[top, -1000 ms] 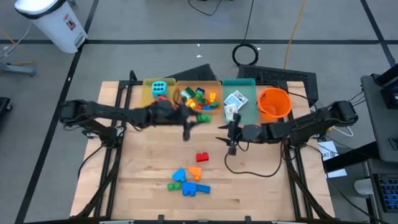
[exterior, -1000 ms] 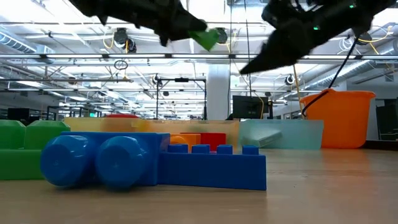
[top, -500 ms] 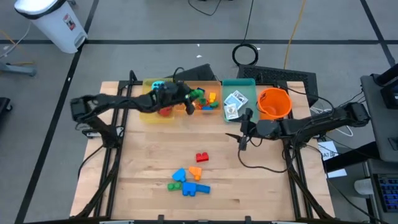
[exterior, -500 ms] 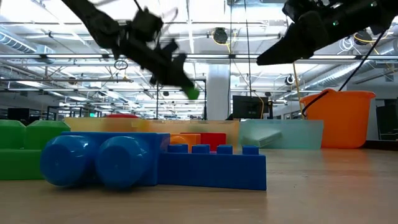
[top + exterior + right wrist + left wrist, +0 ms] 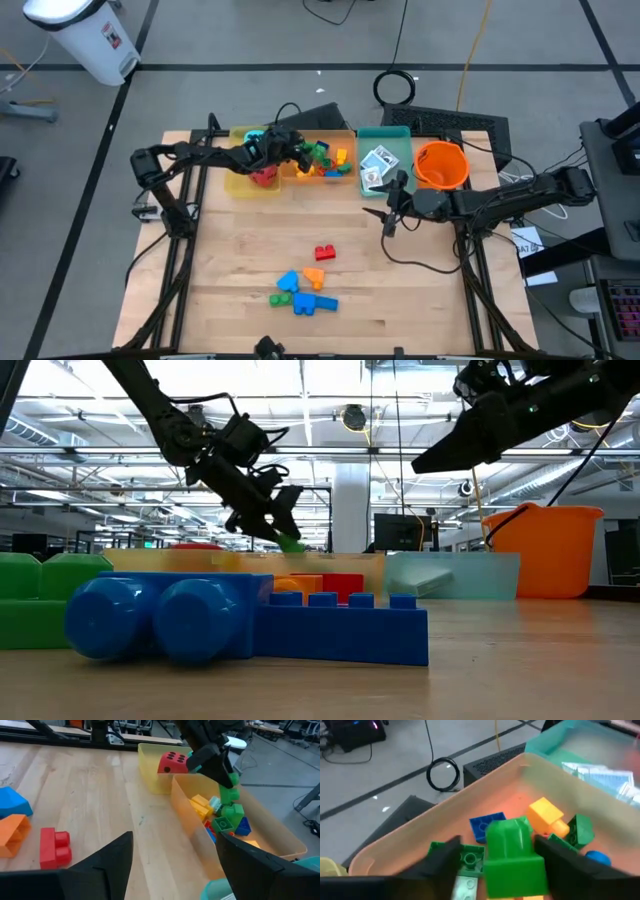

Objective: Pick & Place Toys
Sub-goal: Put the green game piece into the orange bin, then put the red game piece into the orange bin

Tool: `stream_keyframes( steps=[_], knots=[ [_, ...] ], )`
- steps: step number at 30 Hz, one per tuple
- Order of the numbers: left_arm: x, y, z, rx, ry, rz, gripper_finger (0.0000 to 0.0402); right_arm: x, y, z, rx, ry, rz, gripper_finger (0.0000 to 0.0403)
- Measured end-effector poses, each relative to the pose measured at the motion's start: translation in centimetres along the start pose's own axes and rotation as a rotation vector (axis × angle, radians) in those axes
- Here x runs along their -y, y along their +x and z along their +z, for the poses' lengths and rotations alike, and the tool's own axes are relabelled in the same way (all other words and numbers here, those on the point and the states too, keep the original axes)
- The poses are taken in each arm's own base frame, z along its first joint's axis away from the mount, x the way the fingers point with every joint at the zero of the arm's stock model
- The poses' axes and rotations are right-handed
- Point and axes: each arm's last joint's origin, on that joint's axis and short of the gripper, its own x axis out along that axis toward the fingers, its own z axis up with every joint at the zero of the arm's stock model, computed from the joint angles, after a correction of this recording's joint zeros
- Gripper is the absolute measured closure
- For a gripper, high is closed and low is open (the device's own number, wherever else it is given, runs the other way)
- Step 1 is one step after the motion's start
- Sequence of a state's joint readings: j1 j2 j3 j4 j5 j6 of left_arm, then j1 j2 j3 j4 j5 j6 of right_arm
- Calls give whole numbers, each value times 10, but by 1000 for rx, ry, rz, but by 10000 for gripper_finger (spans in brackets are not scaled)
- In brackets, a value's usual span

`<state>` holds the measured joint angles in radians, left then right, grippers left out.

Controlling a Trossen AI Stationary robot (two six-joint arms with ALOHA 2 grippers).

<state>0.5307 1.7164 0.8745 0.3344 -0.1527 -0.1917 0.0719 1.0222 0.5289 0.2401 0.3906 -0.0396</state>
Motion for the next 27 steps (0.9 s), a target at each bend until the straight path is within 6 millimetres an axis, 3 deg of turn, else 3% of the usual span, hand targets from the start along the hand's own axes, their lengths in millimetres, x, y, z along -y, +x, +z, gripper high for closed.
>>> stream_keyframes(
  steps=[4, 6, 14, 17, 22, 27],
  knots=[
    [4, -5, 3, 12, 66, -13, 33, 0, 0, 1, 6, 8, 0, 151],
    [6, -12, 9, 25, 71, -14, 18, 0, 0, 1, 6, 9, 0, 151],
    [16, -70, 41, 86, 45, -65, 101, -1, 2, 0, 6, 66, 9, 151],
    [25, -94, 48, 97, -8, -109, 119, -6, 8, 1, 33, 93, 96, 151],
    [48, -114, 46, 96, 8, -195, 131, -26, 36, -4, 87, 138, 309, 151],
    [72, -118, 36, 72, 51, -272, 125, -60, 77, -8, -42, 92, 428, 151]
  ],
)
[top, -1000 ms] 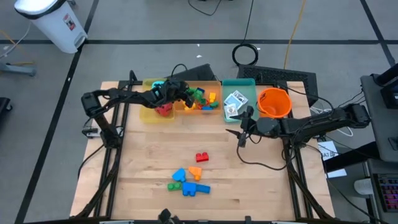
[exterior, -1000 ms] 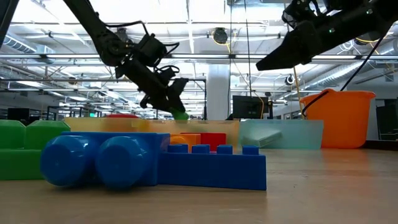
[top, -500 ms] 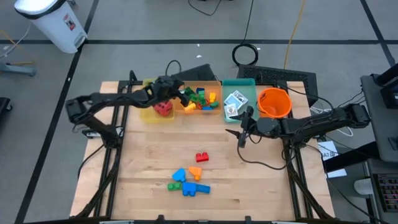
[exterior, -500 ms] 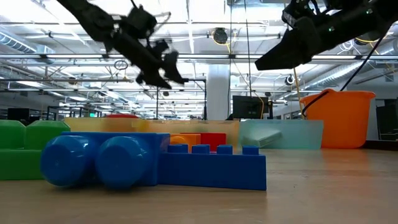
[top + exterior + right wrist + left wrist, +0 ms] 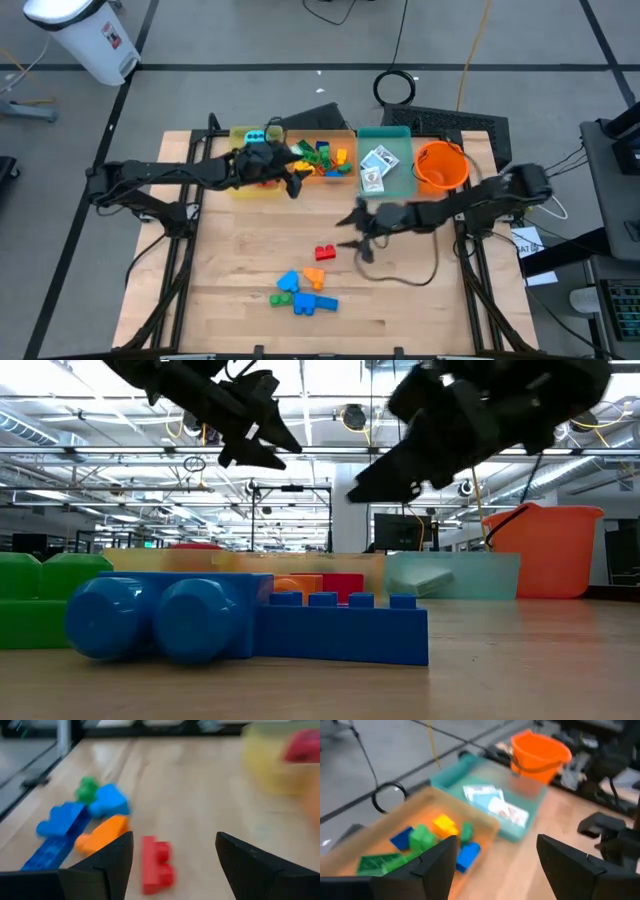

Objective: Pick & Place Toys
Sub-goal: Put the red game piece into the orange bin

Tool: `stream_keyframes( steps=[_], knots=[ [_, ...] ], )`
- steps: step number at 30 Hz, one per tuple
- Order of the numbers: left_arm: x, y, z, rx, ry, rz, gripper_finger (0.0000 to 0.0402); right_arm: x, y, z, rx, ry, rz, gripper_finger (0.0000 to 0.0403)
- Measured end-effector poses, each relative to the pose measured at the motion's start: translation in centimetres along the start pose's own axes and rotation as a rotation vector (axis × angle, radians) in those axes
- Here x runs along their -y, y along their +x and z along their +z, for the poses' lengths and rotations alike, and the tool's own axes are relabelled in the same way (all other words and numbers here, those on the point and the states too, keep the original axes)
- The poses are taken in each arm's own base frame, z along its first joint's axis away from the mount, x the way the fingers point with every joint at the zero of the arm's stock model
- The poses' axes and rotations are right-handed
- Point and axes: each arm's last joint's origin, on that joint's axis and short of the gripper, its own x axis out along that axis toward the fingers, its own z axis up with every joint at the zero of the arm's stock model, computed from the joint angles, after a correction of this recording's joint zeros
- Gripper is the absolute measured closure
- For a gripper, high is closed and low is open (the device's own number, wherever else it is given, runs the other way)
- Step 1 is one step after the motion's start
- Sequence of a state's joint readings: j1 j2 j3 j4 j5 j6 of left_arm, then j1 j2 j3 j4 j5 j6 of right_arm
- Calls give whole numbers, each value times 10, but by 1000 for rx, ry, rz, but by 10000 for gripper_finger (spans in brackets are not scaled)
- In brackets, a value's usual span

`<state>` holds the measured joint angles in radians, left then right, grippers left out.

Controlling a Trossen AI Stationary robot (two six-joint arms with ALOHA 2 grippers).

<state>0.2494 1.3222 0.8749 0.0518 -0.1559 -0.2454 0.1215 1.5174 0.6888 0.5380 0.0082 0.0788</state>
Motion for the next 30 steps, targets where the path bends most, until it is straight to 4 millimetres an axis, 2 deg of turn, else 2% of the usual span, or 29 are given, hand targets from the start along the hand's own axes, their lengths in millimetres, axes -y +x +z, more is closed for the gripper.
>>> stream_keyframes(
  steps=[5, 11, 17, 23, 26, 30],
  knots=[
    [15, -2, -4, -7, 21, -48, 122, -14, 45, -3, -182, -68, 40, 151],
    [24, -4, -3, 16, 28, -82, 121, -18, 74, -17, -313, -98, 44, 151],
    [24, -4, -4, 14, 23, -81, 121, -11, 85, -36, -366, -121, 33, 151],
    [25, -4, -4, 12, 24, -82, 121, -6, 88, -40, -369, -129, 26, 155],
    [25, -4, -4, 12, 24, -83, 121, -6, 88, -40, -370, -132, 28, 174],
    [25, -4, -4, 12, 24, -84, 121, -6, 88, -40, -373, -135, 38, 224]
  ],
)
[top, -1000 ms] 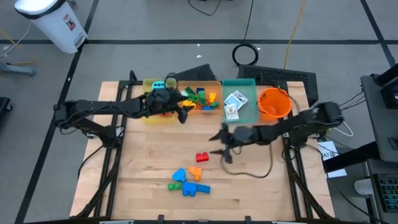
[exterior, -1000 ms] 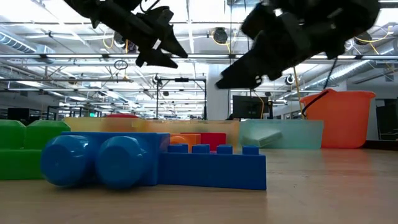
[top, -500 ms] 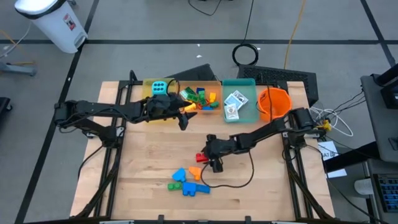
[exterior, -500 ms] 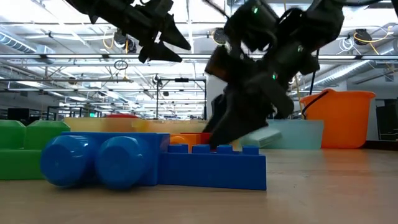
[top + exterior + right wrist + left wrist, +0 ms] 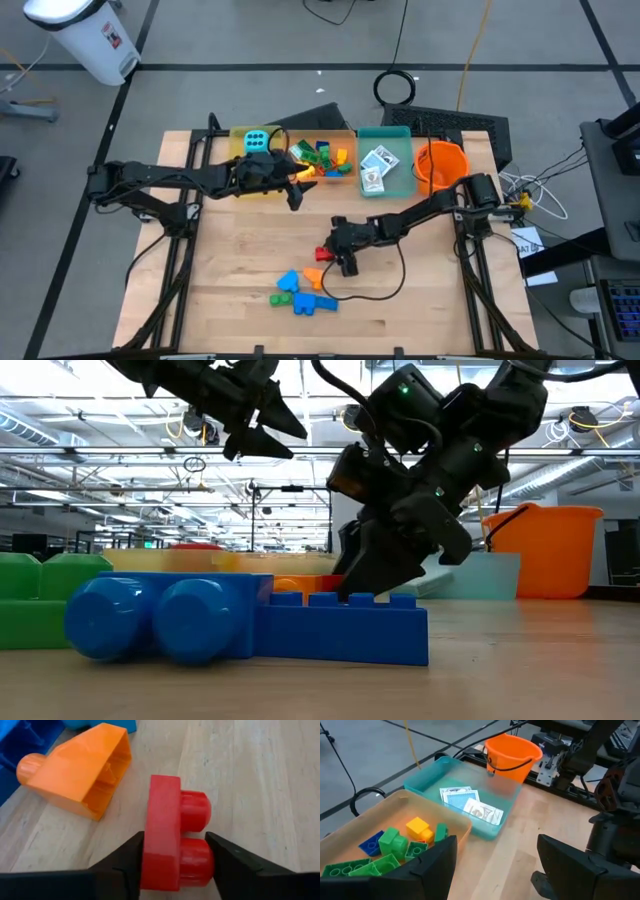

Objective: Pick & Place Toys
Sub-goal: Put the red game piece into the orange bin

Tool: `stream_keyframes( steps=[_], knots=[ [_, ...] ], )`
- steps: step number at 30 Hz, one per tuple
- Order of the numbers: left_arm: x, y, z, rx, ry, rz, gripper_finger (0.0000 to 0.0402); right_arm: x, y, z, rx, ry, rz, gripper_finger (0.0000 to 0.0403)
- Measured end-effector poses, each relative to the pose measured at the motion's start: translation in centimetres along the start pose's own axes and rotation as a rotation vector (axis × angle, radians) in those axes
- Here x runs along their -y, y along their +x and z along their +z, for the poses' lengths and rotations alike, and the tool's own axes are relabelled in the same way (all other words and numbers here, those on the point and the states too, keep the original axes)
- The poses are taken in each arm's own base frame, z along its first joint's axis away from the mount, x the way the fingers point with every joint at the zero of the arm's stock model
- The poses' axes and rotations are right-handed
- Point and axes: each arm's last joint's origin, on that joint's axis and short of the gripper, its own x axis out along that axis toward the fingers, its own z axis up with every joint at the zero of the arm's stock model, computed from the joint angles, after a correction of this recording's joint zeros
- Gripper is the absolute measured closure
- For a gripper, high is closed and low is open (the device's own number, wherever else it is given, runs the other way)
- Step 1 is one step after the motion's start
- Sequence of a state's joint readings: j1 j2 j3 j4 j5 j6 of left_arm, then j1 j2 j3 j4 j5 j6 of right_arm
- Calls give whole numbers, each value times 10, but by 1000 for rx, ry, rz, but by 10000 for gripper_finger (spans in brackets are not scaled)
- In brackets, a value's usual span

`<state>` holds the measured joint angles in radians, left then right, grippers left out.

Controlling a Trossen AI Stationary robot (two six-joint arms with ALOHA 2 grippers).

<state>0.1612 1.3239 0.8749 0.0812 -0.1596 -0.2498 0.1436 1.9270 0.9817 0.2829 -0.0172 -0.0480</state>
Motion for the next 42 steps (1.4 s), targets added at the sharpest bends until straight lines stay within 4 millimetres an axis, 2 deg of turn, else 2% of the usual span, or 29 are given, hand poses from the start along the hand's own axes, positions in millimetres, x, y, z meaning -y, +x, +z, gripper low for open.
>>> stream_keyframes(
  steps=[4, 7, 10, 16, 21, 23, 31, 36, 42],
  knots=[
    [1, 0, 3, 29, -31, -8, 121, -1, -3, 1, -5, -33, 34, 279],
    [5, 4, 3, 61, -46, -26, 121, 0, -12, 3, -40, -62, 32, 281],
    [12, 11, 1, 84, -41, -57, 121, 1, -30, 7, -93, -76, -12, 281],
    [24, 31, -9, 129, -34, -100, 121, 1, -77, 15, -169, -96, -273, 278],
    [27, 54, -19, 178, -223, -140, 121, -5, -107, 15, -123, -159, -550, 278],
    [26, 63, -26, 171, -241, -155, 121, -6, -114, 16, -79, -191, -651, 278],
    [17, 87, -39, 146, -331, -260, 121, -12, -121, 16, 106, -271, -829, 278],
    [24, 101, -36, 96, -326, -384, 121, -10, -123, 17, 227, -287, -872, 278],
    [36, 123, -38, 21, -316, -448, 122, -9, -124, 14, 242, -302, -886, 278]
  ],
)
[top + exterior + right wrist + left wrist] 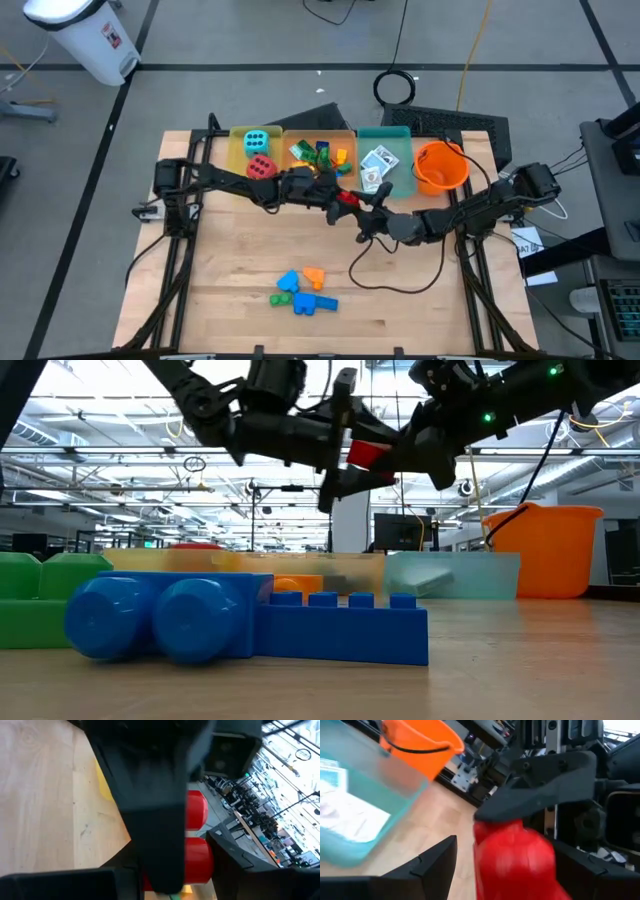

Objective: Pick & Place Toys
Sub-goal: Put the red game piece into the orange bin

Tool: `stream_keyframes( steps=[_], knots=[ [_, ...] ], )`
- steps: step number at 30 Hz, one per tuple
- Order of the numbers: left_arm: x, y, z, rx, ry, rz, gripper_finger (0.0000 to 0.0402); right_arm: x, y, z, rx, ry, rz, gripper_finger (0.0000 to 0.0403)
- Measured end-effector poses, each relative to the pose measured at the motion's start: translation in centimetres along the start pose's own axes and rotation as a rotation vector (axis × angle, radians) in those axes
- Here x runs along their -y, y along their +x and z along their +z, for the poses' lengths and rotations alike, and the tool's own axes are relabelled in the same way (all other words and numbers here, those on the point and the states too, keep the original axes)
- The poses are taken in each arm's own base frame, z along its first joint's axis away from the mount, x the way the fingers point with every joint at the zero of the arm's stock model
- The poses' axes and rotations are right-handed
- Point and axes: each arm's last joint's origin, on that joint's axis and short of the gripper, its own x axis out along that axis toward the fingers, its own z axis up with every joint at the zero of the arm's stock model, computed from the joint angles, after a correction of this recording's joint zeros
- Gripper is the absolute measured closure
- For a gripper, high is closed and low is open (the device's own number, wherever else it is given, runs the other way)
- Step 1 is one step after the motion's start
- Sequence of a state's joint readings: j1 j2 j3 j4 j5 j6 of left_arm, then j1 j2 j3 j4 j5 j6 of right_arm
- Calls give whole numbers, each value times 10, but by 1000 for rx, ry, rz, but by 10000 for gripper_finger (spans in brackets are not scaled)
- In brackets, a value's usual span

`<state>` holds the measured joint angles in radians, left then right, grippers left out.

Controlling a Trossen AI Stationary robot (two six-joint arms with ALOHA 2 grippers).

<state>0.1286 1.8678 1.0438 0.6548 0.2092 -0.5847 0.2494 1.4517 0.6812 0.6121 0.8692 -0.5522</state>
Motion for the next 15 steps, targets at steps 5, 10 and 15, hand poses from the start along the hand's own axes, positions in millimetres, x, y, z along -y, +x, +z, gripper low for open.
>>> stream_keyframes(
  steps=[5, 10, 15],
  knots=[
    [1, 9, 4, -34, -2, 18, 152, -1, -1, -3, -3, -10, 8, 278],
    [2, 9, 6, -37, 4, 5, 240, -1, -1, -3, -3, -12, 9, 272],
    [-2, 7, 11, -35, 32, 4, 264, -2, -1, -3, -7, -8, 10, 239]
  ],
)
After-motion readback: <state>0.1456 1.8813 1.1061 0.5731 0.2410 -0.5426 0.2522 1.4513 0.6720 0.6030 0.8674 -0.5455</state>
